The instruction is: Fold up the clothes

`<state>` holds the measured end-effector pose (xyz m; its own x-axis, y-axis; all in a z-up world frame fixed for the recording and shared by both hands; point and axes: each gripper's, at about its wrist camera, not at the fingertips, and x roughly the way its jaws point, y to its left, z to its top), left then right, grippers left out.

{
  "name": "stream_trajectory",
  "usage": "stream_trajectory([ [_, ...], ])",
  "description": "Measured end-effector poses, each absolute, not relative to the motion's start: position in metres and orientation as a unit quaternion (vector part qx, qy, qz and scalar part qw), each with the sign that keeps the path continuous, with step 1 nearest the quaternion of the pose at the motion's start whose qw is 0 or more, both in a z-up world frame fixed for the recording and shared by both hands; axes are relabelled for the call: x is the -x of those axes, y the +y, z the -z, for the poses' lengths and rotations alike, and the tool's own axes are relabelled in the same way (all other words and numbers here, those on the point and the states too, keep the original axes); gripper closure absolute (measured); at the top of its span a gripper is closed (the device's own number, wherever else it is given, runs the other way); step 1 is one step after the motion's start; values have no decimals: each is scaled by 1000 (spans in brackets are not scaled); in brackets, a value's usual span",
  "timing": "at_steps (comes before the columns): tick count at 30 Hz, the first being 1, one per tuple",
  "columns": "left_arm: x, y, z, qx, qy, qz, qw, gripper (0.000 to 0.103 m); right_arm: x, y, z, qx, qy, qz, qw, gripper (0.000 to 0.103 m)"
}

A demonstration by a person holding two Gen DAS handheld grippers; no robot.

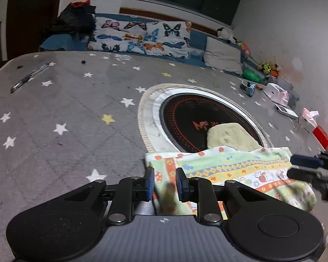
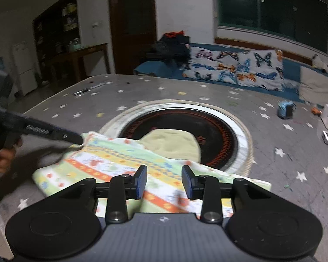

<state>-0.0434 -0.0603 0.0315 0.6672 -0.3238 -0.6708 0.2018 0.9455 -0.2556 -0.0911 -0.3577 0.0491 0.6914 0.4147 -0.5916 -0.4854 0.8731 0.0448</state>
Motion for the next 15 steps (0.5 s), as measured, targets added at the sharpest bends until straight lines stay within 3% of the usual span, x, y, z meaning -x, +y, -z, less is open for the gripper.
stream_trajectory([
  [15, 67, -36, -47, 141, 391, 89, 905, 39, 149, -237, -44, 196, 285, -413, 842, 63],
])
